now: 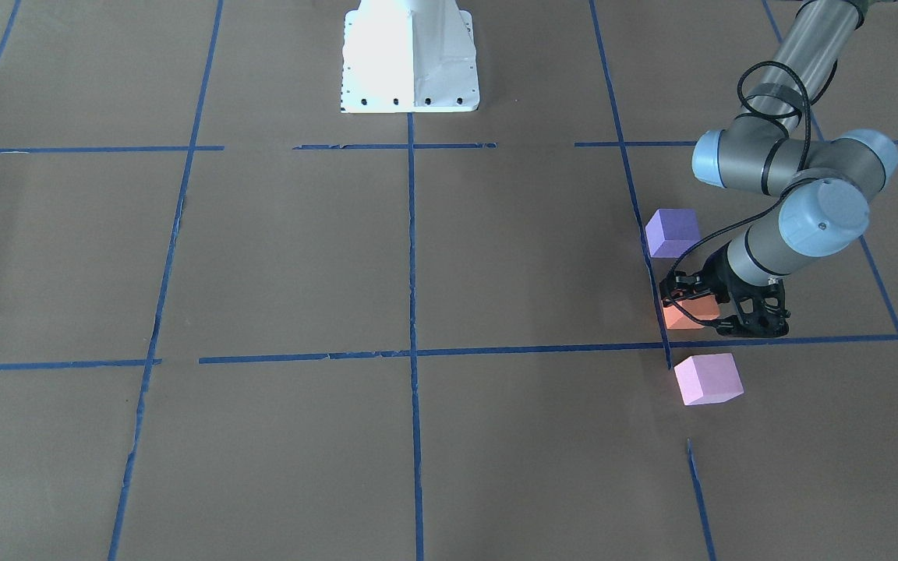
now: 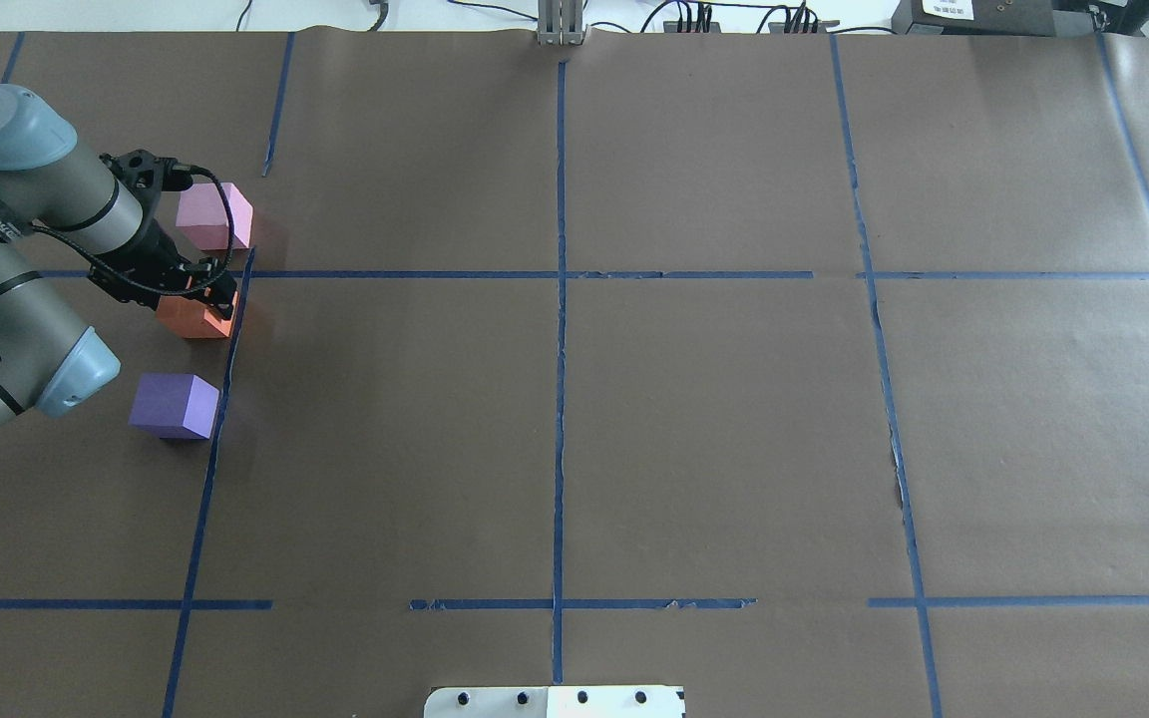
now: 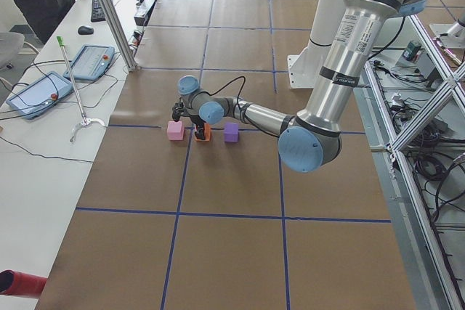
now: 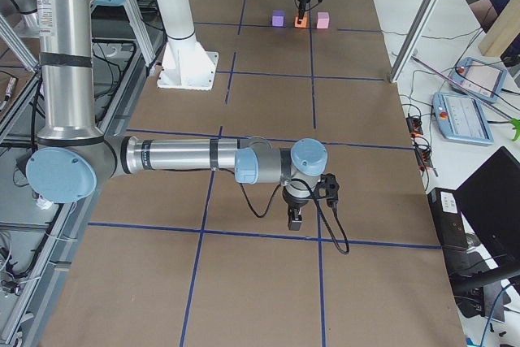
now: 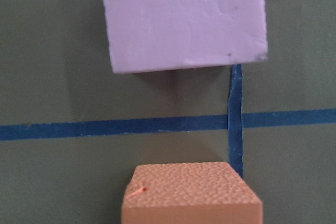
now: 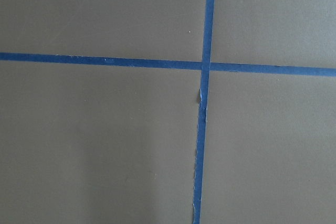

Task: Arrange blocks in a line
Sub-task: 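Lower the orange cube between the pink and purple cubes, left gripper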

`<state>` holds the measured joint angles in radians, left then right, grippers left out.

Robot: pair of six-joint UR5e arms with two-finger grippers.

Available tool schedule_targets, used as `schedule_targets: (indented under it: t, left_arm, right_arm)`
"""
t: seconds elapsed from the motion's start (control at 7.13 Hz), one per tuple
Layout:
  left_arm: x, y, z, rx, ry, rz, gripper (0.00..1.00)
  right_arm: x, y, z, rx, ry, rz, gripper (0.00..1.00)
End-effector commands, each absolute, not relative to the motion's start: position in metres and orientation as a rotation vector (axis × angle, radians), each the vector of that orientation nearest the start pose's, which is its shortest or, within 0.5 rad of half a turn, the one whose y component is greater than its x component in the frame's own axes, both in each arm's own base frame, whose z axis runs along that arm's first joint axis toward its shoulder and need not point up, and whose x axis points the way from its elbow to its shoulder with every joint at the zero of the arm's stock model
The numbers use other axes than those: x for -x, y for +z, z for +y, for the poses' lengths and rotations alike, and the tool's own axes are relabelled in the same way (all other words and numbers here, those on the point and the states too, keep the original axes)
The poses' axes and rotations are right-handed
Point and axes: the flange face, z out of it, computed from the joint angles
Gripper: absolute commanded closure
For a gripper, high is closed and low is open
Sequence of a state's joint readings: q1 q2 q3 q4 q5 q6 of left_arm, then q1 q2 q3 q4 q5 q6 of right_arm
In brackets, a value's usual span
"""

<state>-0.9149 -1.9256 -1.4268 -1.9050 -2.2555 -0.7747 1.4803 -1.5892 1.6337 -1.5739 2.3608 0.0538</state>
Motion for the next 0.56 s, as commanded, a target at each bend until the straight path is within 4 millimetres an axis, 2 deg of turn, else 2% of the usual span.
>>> schedule_targets:
  t: [0.0,0.28,0.42]
  left_arm:
    - [-0.345,0.493,-0.563,0.042,0.076,0.846,0.01]
    - [-0.34,0.482,-0.562,0.022,0.075,0.859,0.0]
    - [-0.328,0.461,-0.56,-0.012,0.075,0.88,0.0]
  right_arm:
    - [-0.018,0.636,-0.49,0.018,-0.051,-0.791,0.0]
    - [-0.018,0.636,-0.49,0.018,-0.051,-0.791,0.0]
    - [-0.018,0.636,-0.49,0.019,-0.051,-0.791,0.0]
